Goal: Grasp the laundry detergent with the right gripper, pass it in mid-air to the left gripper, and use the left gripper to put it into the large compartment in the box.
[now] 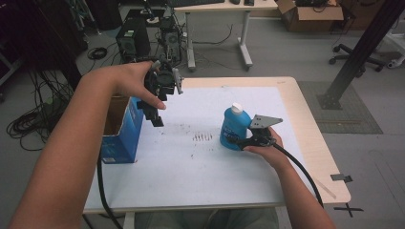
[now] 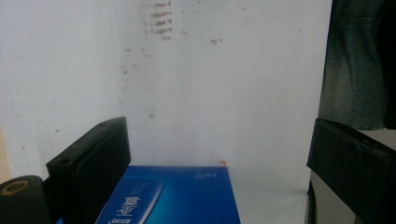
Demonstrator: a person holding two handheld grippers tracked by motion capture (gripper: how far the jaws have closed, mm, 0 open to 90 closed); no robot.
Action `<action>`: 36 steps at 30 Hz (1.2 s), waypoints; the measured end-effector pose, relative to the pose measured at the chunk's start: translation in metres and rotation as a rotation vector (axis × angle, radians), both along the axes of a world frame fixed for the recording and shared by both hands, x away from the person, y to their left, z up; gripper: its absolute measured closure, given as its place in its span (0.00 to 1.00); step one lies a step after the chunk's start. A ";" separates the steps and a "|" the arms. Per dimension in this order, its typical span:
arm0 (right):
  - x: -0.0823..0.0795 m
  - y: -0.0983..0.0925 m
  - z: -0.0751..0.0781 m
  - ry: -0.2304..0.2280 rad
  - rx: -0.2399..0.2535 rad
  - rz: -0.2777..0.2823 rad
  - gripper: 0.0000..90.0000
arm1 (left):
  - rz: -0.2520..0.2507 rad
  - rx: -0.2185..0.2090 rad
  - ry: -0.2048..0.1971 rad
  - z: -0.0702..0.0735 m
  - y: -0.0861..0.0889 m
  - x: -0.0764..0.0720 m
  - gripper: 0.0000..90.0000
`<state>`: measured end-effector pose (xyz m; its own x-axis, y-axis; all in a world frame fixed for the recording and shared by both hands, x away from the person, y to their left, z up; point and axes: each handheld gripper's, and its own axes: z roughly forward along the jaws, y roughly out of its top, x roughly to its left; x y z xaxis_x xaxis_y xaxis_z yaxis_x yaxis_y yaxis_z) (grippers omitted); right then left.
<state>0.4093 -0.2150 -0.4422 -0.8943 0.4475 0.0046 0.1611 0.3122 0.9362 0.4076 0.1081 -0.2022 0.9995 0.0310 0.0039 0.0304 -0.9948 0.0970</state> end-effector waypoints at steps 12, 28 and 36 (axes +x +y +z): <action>-0.001 0.002 0.000 -0.010 0.008 0.016 0.48 | 0.007 0.001 -0.002 0.001 0.001 0.000 0.07; -0.003 0.002 0.013 -0.024 -0.032 0.051 0.49 | 0.014 -0.009 -0.008 0.004 0.002 -0.002 0.07; -0.003 -0.003 0.039 -0.046 -0.040 0.070 0.49 | 0.011 -0.015 -0.012 0.006 -0.001 -0.002 0.07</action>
